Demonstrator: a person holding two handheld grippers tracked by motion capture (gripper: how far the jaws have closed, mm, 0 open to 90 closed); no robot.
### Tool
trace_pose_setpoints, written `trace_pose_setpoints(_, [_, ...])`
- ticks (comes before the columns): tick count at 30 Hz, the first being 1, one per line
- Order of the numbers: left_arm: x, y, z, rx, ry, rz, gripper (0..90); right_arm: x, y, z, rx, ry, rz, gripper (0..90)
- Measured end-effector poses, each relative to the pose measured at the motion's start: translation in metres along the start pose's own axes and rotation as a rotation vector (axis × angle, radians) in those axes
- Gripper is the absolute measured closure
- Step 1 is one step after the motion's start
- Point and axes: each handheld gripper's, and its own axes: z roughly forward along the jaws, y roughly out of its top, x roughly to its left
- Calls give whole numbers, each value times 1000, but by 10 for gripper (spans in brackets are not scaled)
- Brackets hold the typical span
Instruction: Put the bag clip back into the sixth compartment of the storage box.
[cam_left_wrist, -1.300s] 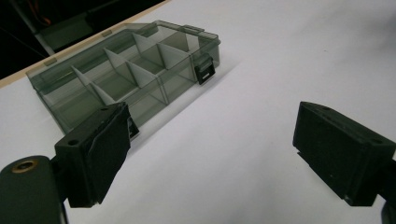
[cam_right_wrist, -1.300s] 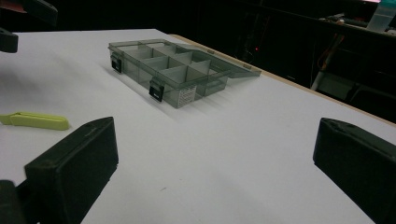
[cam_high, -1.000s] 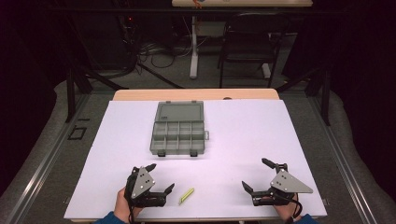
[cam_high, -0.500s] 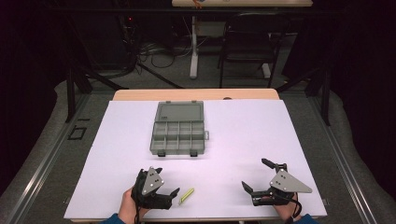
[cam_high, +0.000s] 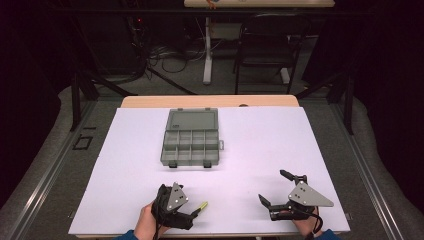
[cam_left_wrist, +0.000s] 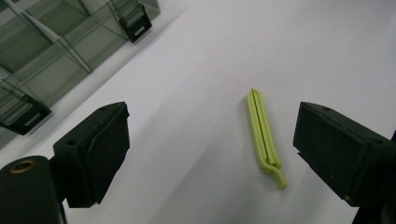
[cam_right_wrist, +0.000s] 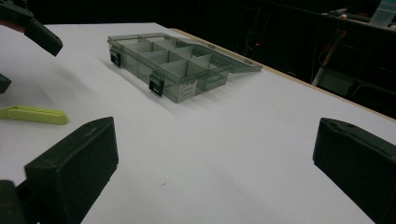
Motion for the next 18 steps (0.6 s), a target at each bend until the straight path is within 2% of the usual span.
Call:
trace_pose_setpoints(10, [-5,4,9,60,-15,21,115,0,0,0,5,2,0,0])
trace_pose_setpoints(12, [-5,4,9,58,-12,24,126,0,0,0,5,1,-1,0])
trace_pose_setpoints(15, [-7,5,10,54,-11,31,178,0,0,0,6,1,0,0])
trace_pose_setpoints(18, [-8,5,14,67,-29,29,260,0,0,0,6,0,0,0])
